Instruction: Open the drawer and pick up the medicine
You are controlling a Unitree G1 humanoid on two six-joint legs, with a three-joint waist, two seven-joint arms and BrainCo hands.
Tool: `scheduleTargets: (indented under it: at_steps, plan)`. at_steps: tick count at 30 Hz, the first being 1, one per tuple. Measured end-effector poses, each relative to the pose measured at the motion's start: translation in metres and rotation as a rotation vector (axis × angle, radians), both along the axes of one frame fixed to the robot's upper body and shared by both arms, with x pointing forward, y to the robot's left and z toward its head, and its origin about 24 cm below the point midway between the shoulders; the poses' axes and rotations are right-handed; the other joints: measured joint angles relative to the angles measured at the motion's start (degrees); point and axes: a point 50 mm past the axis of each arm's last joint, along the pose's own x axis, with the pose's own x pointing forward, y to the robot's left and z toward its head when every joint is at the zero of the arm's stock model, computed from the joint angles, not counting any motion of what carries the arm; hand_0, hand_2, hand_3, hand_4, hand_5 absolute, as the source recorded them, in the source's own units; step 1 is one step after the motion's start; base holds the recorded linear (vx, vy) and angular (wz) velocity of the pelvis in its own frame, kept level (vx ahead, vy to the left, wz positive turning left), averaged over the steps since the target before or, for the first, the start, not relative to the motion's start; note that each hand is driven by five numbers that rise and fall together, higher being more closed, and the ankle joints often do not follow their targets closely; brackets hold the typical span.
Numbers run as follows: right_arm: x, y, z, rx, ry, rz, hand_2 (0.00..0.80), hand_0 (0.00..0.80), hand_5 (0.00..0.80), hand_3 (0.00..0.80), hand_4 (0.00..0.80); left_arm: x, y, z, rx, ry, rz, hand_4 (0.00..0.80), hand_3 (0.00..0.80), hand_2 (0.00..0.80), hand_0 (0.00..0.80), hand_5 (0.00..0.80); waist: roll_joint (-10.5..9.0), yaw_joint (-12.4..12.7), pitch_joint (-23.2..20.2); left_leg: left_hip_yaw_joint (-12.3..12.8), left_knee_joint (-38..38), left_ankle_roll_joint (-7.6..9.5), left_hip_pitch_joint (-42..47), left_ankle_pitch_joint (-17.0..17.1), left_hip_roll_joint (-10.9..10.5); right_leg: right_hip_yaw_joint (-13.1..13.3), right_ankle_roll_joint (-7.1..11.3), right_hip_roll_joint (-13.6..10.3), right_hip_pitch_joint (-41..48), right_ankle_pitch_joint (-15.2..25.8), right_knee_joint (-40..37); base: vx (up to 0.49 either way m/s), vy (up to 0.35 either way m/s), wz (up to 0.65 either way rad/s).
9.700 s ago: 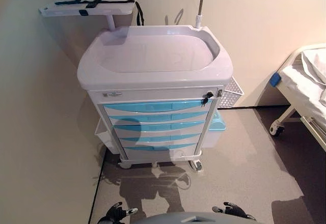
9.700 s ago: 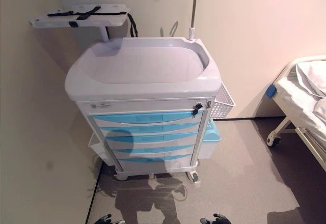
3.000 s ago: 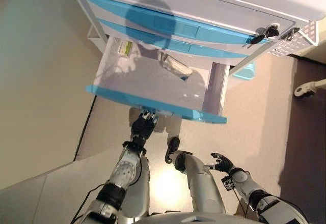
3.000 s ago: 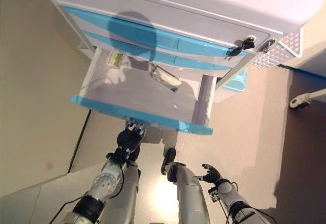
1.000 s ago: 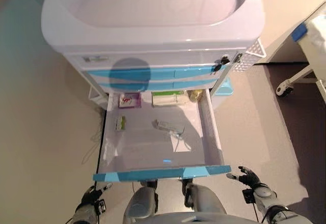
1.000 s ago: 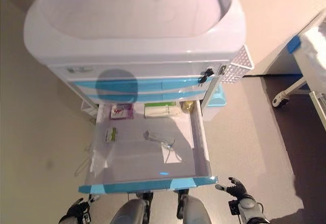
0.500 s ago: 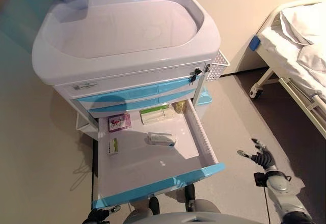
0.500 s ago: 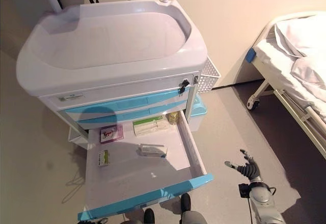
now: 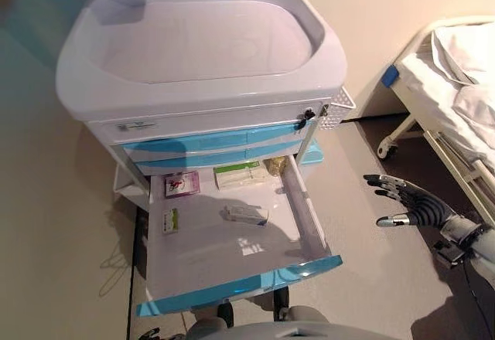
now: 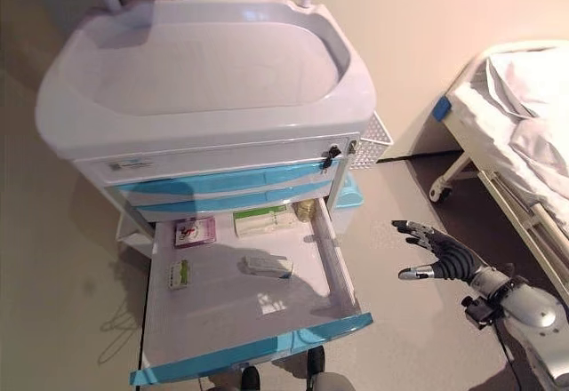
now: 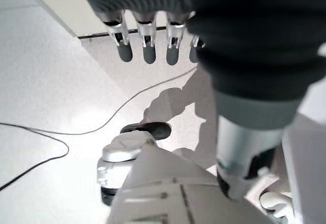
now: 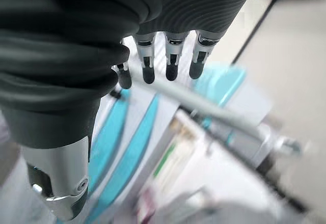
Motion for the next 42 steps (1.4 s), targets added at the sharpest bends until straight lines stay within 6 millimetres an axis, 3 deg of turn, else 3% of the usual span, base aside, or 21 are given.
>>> scheduleTargets:
  at_steps: [14, 19, 22, 24, 29, 35, 42]
  plan:
    - [0.030, 0.048, -0.006, 0.121, 0.030, 0.161, 0.000, 0.000, 0.000, 0.000, 0.000, 0.017, 0.000, 0.002, 0.005, -0.043, -0.046, 0.000, 0.000, 0.000, 0.000, 0.000, -0.14, 2.69, 2.39, -5.57, -0.08, -0.78, -1.25, 0.77, 0.18, -4.30, -0.28, -0.15, 1.52, -1.00, -1.19, 0.008, -0.047, 0.20]
    - [0.040, 0.050, -0.033, 0.173, 0.049, 0.042, 0.000, 0.000, 0.000, 0.000, 0.000, 0.024, 0.001, 0.003, 0.013, -0.058, -0.059, 0.000, 0.000, 0.000, 0.000, 0.000, 0.09, 4.25, 3.12, -7.59, 0.19, -1.02, -2.21, 1.23, 0.15, -5.56, -0.69, 0.18, 1.57, -1.20, -1.71, 0.000, -0.041, 0.28]
    - [0.054, 0.051, -0.061, 0.167, 0.054, -0.105, 0.000, 0.000, 0.000, 0.000, 0.000, 0.028, 0.003, 0.004, 0.032, -0.067, -0.061, 0.000, 0.000, 0.000, 0.000, 0.000, 0.42, 6.42, 3.51, -9.38, 0.37, -1.20, -3.17, 1.31, 0.14, -7.02, -0.75, 0.13, 1.92, -1.30, -2.42, 0.020, -0.038, 0.24]
    - [0.053, 0.055, -0.079, 0.179, 0.085, -0.168, 0.000, 0.000, 0.000, 0.000, 0.000, 0.031, 0.002, 0.005, 0.043, -0.076, -0.068, 0.000, 0.000, 0.000, 0.000, 0.000, 0.73, 6.92, 3.76, -10.53, 0.31, -1.38, -3.51, 1.55, 0.10, -7.27, -0.74, 0.16, 2.02, -1.65, -2.42, 0.007, -0.027, 0.30]
    - [0.053, 0.069, -0.099, 0.185, 0.094, -0.255, 0.000, 0.000, 0.000, 0.000, 0.000, 0.032, 0.002, 0.005, 0.060, -0.074, -0.070, 0.000, 0.000, 0.000, 0.000, 0.000, 1.26, 7.61, 4.23, -12.05, 0.27, -1.46, -3.21, 1.58, 0.00, -8.66, -0.67, 0.09, 2.91, -2.27, -2.42, 0.012, -0.014, 0.18]
    - [0.057, 0.080, -0.109, 0.071, 0.036, -0.313, 0.000, 0.000, 0.000, 0.000, 0.000, 0.037, 0.002, 0.005, 0.091, -0.087, -0.077, 0.000, 0.000, 0.000, 0.000, 0.000, 1.61, 7.64, 4.55, -12.82, 0.57, -1.50, -3.89, 1.61, -0.19, -9.02, -0.58, -0.08, 2.72, -2.37, -2.42, -0.005, -0.004, 0.05]
    - [0.072, 0.096, -0.109, -0.132, -0.066, -0.285, 0.000, 0.000, 0.000, 0.000, 0.000, 0.059, -0.004, 0.008, 0.117, -0.143, -0.122, 0.000, 0.000, 0.000, 0.000, 0.000, 2.41, 7.79, 5.75, -13.50, 1.28, -1.69, -5.43, 1.75, -0.31, -9.33, -0.61, -0.08, 1.90, -2.33, -2.40, -0.013, 0.000, 0.06]
